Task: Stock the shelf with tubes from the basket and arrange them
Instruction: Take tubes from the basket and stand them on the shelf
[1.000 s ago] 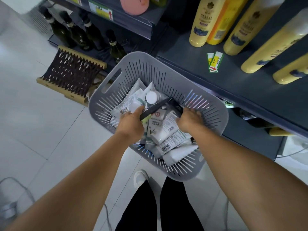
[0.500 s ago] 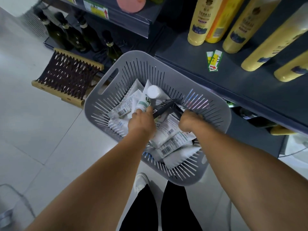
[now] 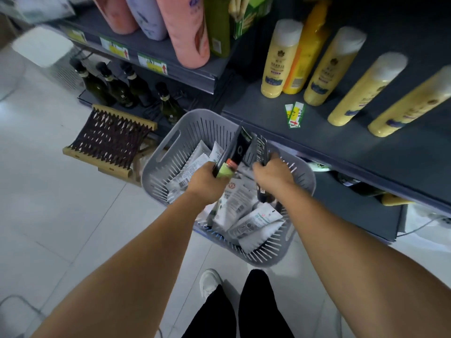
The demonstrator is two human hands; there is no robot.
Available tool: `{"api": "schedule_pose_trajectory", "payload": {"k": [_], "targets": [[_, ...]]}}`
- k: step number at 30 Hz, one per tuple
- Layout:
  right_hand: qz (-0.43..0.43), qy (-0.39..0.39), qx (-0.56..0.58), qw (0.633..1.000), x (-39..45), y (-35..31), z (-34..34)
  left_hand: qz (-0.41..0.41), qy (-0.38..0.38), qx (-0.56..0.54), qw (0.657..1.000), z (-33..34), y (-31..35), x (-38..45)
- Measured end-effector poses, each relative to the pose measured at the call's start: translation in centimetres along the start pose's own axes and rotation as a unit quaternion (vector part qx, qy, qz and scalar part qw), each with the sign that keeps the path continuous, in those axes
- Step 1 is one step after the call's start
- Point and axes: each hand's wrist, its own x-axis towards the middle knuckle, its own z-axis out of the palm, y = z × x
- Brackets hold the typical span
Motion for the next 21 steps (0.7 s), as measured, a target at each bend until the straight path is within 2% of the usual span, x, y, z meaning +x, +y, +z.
{"api": "schedule_pose_trajectory", "payload": {"k": [5, 11, 18, 21], "targets": [[-0.025, 0.008, 0.160, 0.987, -4.2, -4.1, -4.8, 0.076, 0.017, -0.064, 0.995, -2.8, 4.4, -3.5], [-0.052, 0.045, 0.236, 0.969, -9.1, -6.9, -10.7, 0.163, -0.004, -0.115, 0.980, -5.6, 9.7, -7.3], [-0.128, 0.196, 0.213, 0.949, -15.1, -7.2, -18.5, 0.277, -0.007, -0.072, 0.958, -5.8, 17.6, -11.9], [-0.149, 0.280, 0.200, 0.927, -17.1, -6.3, -22.3, 0.329, -0.021, -0.083, 0.941, -5.0, 21.8, -14.1]]}}
